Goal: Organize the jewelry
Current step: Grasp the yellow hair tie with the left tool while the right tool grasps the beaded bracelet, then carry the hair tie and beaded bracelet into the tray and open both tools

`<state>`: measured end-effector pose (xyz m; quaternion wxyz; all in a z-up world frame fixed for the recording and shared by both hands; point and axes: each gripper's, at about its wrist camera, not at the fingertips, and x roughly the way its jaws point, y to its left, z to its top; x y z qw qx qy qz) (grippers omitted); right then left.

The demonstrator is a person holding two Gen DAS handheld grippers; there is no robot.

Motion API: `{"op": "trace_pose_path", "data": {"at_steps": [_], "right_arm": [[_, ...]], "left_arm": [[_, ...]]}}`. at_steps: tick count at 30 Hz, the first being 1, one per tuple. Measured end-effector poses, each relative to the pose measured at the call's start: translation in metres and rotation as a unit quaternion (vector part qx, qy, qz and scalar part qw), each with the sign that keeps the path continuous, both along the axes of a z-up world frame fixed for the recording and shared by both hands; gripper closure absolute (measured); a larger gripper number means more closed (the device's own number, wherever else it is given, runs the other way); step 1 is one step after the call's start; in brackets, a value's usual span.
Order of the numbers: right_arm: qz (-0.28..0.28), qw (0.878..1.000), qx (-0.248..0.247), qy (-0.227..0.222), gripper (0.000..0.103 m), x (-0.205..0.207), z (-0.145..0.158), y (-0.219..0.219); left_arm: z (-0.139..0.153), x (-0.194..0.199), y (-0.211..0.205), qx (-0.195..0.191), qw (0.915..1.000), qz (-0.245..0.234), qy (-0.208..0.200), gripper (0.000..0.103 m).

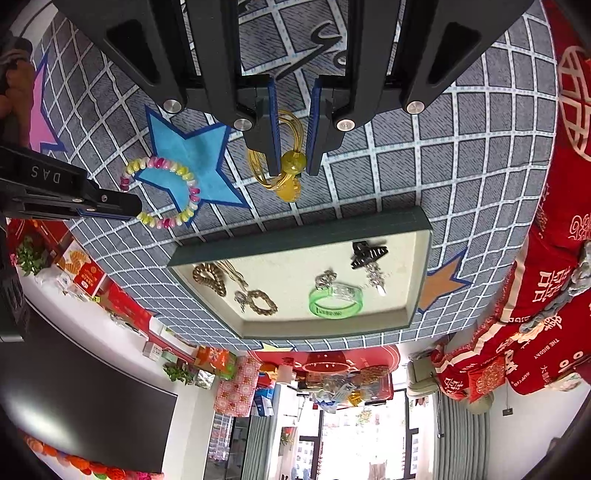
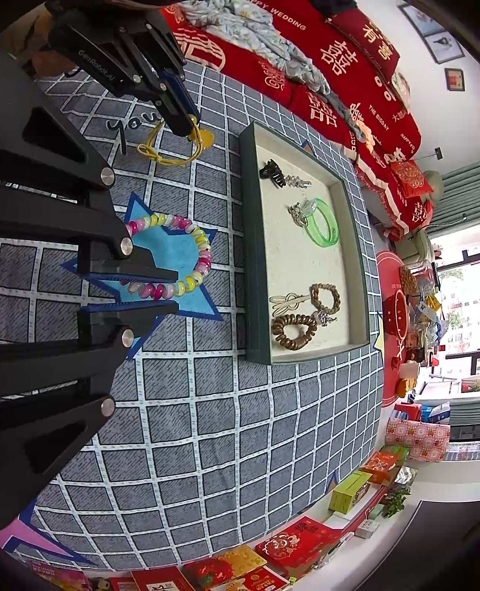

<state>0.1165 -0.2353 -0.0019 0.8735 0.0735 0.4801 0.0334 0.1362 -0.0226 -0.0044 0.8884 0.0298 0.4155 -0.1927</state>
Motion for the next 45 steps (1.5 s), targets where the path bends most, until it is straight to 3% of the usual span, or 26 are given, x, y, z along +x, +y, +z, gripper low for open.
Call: {"op": "trace_pose_path", "data": {"at_steps": [14, 18, 25, 28, 31, 33, 36, 39, 40, 42, 45], "right_arm": [[0.004, 1.000, 0.022, -0.015, 0.093, 0.027, 0.016, 0.000], [0.021, 1.000, 0.014, 0.010, 0.093, 0.028, 0.001, 0.000], [-0.001, 0.998, 0.012, 0.060, 0.092, 0.023, -0.040, -0.015], [-0.007, 0.998, 0.014, 0.065, 0.082, 0.022, -0.048, -0.021], [-0.011, 0.998, 0.008, 0.056, 0.058, 0.018, -0.046, -0.023], [-0.011, 0.999, 0.008, 0.052, 0.058, 0.017, -0.045, -0.023], [-0.001, 0.998, 0.000, 0.060, 0.059, 0.018, -0.047, -0.017], [0.020, 0.996, -0.071, 0.050, 0.061, 0.018, -0.048, 0.003], [0.029, 0.994, -0.093, 0.043, 0.067, 0.016, -0.049, 0.010], [0.043, 0.994, -0.087, 0.043, 0.093, 0.014, -0.047, 0.018], [0.045, 0.993, -0.099, 0.042, 0.094, 0.011, -0.047, 0.023]], "left_arm": [[0.018, 0.029, 0.016, -0.008, 0.9996, 0.021, -0.016, 0.077], [0.014, 0.030, 0.017, -0.009, 0.9996, 0.023, -0.012, 0.077], [0.004, 0.025, 0.012, -0.004, 0.9998, 0.017, 0.001, 0.077], [0.003, 0.023, 0.010, -0.003, 0.9999, 0.015, 0.003, 0.077], [0.002, 0.023, 0.009, -0.001, 0.9999, 0.015, 0.004, 0.077], [0.001, 0.022, 0.009, -0.001, 0.9999, 0.015, 0.005, 0.077], [-0.001, 0.021, 0.007, 0.001, 0.9999, 0.014, 0.008, 0.077], [-0.001, 0.019, 0.005, 0.000, 0.9999, 0.012, 0.009, 0.077], [-0.001, 0.018, 0.004, 0.001, 0.9999, 0.011, 0.009, 0.077], [0.000, 0.016, 0.003, 0.002, 0.9999, 0.010, 0.007, 0.077], [0.002, 0.015, 0.003, 0.001, 0.9999, 0.009, 0.007, 0.077]]}}
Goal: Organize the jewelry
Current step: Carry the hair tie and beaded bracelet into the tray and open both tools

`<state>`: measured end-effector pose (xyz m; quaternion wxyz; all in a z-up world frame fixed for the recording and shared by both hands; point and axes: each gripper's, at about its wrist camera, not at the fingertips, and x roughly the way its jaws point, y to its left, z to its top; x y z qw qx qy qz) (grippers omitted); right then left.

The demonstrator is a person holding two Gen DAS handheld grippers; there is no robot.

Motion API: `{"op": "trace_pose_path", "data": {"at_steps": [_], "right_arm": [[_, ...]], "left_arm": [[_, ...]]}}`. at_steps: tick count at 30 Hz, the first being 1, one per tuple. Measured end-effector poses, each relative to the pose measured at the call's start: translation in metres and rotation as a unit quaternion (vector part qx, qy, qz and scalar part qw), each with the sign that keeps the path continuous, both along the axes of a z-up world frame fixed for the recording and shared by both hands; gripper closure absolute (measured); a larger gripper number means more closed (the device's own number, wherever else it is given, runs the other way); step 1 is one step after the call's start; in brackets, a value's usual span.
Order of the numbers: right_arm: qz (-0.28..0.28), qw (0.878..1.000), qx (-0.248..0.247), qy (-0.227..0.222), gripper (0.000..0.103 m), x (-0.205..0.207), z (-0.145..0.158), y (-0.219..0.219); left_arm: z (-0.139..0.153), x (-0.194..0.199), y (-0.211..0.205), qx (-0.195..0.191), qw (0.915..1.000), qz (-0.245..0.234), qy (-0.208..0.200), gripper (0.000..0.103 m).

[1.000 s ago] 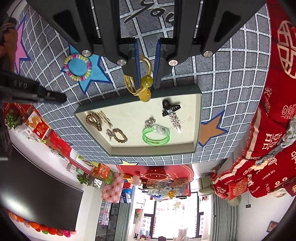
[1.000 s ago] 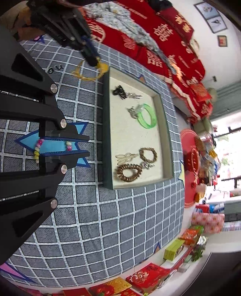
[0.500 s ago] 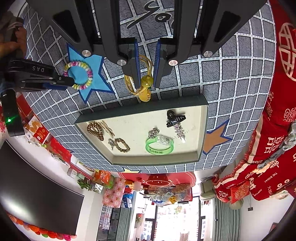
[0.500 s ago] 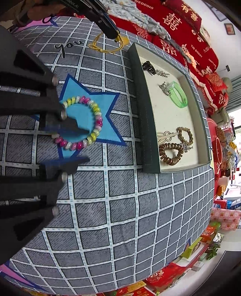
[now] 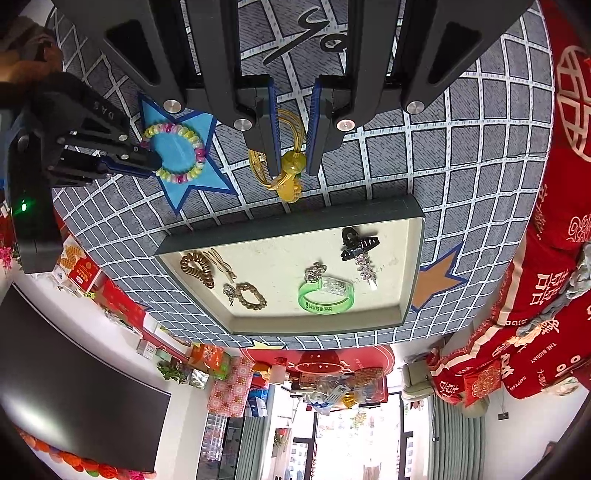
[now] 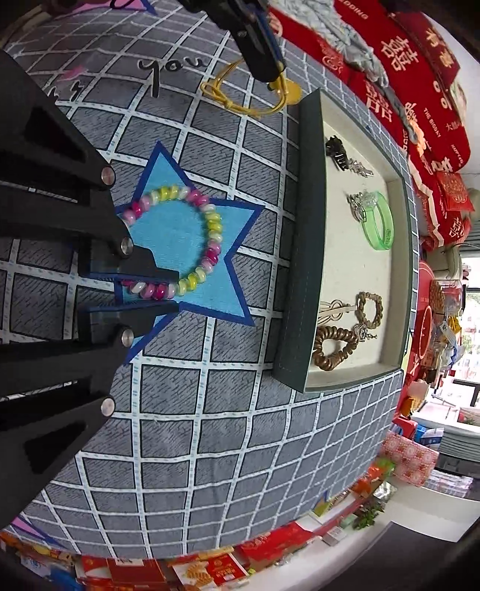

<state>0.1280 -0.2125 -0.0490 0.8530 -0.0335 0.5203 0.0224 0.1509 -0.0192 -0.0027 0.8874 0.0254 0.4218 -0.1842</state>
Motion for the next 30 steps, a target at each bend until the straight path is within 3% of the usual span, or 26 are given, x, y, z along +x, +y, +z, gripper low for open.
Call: {"op": "trace_pose_path", "data": {"at_steps": [15, 23, 30], "right_arm": [[-0.015, 0.997, 0.044, -0.058, 0.094, -0.016, 0.049, -0.015], [-0.027, 0.994, 0.068, -0.085, 0.094, 0.015, 0.077, -0.024], [-0.041, 0.991, 0.091, -0.086, 0.094, 0.064, 0.082, -0.027]], "left_arm": [[0.014, -0.003, 0.003, 0.002, 0.9999, 0.001, -0.016, 0.077], [0.026, 0.021, 0.007, 0.003, 0.9994, 0.015, -0.031, 0.077], [0.028, 0.065, 0.003, 0.004, 0.9991, 0.030, -0.029, 0.077]]}}
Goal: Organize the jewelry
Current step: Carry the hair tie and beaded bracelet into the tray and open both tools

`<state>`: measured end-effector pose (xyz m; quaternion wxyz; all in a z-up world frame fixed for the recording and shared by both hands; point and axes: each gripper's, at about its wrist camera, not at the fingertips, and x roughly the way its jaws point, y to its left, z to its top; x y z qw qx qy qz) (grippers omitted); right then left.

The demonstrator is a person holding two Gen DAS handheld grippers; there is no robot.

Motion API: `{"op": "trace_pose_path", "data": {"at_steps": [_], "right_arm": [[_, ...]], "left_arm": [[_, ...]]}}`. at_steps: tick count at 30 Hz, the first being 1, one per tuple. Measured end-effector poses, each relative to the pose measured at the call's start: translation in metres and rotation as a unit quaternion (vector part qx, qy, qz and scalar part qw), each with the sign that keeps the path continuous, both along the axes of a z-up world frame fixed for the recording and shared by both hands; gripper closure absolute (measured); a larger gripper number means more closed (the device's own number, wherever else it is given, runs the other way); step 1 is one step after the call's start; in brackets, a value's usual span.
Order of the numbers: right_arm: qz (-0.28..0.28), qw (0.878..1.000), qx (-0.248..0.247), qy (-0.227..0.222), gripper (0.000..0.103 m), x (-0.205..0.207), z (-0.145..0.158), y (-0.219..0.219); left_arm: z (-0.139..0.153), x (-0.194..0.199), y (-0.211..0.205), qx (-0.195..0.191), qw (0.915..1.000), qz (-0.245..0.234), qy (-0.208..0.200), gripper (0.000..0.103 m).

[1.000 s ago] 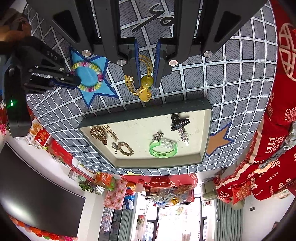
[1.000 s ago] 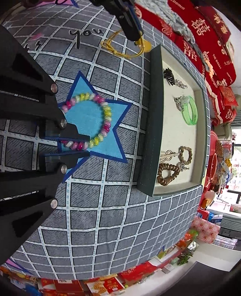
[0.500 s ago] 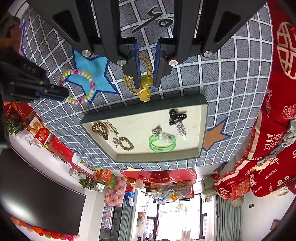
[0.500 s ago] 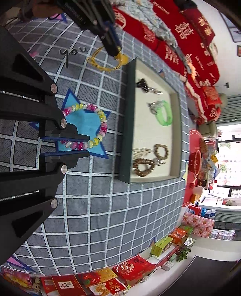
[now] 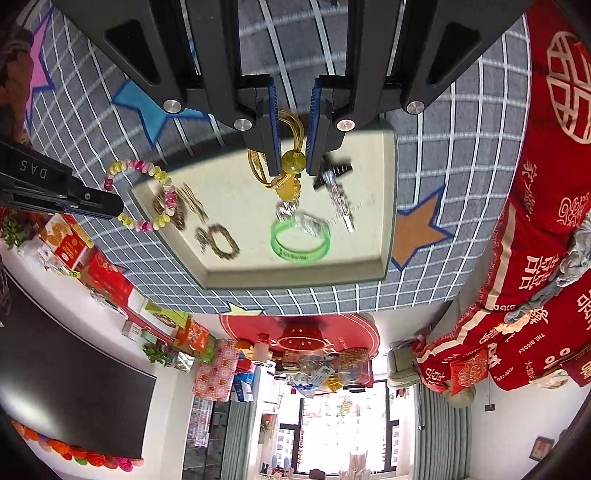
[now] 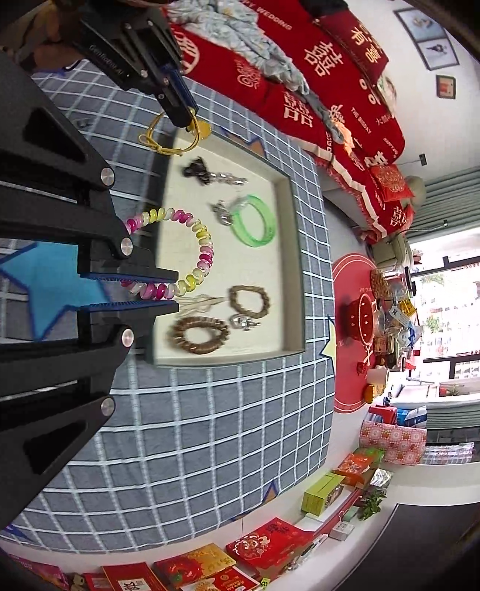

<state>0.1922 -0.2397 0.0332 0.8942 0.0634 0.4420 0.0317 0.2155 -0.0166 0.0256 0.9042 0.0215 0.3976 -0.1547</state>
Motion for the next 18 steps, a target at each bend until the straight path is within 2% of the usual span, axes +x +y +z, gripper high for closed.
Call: {"op": "trace_pose_path", "data": {"at_steps": [8, 18], "right_arm": [[-0.010, 1.000, 0.011, 0.018, 0.094, 0.051, -0.020, 0.003], [-0.012, 0.999, 0.000, 0.037, 0.094, 0.089, -0.048, 0.005]], "left_arm": [[-0.013, 0.045, -0.021, 0.024, 0.9997, 0.004, 0.005, 0.077], [-0.041, 0.075, -0.042, 0.057, 0.9980, -0.001, 0.028, 0.077]]}}
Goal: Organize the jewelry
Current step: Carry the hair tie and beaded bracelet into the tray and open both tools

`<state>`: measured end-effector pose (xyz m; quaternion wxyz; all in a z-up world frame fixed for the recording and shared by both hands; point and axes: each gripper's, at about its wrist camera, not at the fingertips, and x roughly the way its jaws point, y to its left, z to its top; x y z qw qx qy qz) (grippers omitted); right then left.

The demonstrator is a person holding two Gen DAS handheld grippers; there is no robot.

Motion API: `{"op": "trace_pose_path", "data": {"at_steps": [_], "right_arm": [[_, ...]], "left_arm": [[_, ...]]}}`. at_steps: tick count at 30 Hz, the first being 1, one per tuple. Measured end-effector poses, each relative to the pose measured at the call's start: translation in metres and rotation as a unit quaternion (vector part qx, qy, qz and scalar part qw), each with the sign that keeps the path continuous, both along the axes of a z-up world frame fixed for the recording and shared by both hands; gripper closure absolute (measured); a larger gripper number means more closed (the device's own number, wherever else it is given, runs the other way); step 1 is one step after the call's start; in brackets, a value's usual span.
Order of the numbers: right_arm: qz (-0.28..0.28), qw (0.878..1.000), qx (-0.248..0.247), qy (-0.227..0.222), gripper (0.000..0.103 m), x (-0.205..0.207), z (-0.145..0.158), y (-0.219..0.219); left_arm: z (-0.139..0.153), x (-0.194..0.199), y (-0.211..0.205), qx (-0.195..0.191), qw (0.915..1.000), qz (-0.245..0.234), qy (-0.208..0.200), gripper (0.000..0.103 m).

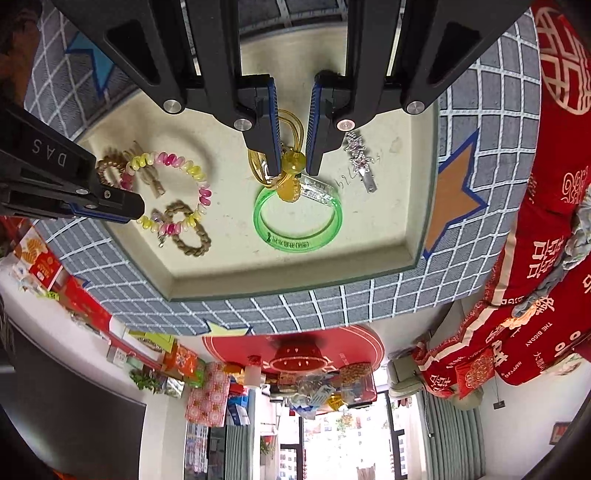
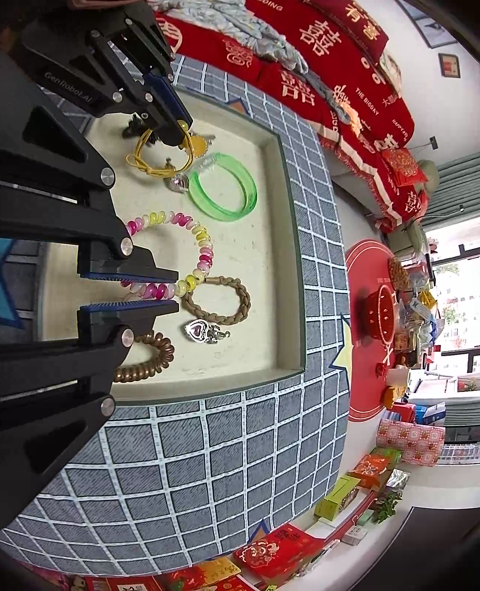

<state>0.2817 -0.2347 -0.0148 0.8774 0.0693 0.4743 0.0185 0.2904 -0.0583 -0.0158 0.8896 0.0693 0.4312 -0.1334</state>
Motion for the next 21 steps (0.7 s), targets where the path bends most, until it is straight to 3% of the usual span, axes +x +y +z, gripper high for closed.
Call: {"op": "trace_pose_path", "data": {"at_steps": [21], "right_arm": [[0.007, 0.999, -0.014, 0.032, 0.092, 0.005, -0.025, 0.004]], "left_arm": [[-0.017, 0.003, -0.017, 0.050, 0.9987, 0.000, 0.010, 0.077]]}}
